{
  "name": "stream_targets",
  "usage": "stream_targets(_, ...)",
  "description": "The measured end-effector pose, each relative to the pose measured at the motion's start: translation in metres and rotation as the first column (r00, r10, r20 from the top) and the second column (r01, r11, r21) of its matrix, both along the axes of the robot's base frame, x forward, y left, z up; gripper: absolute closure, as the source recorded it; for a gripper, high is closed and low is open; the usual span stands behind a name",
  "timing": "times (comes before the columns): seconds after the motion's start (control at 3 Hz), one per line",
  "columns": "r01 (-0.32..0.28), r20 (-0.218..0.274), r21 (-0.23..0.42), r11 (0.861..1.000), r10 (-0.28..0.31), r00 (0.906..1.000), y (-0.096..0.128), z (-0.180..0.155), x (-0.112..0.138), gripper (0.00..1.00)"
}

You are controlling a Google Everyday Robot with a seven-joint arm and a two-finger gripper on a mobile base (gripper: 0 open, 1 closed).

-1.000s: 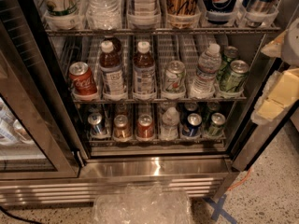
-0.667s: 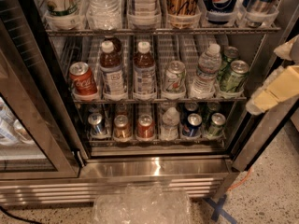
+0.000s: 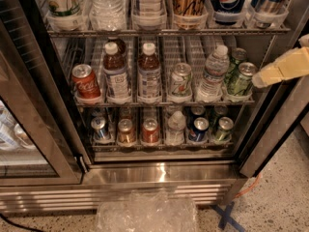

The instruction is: Pick redbull can from top shelf of fridge

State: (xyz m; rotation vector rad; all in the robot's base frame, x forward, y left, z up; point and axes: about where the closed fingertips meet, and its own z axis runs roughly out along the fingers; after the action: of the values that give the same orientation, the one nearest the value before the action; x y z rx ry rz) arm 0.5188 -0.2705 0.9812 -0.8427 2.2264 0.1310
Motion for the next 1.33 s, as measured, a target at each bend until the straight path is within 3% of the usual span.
stream_targets(0.33,0.035,0.035,0.076,0.996,-0.038,0.9987,-0.006,0.014,0.021,0.0)
stream_targets(1.0,0.039,0.045,0.088,0.995,-0.043,0.9981,-0.003,0.014,0.02,0.0)
stream_targets(1.33,0.065,0.099,0.139,0.988,-0.079,0.9919,0.011,0.027,0.026,0.0)
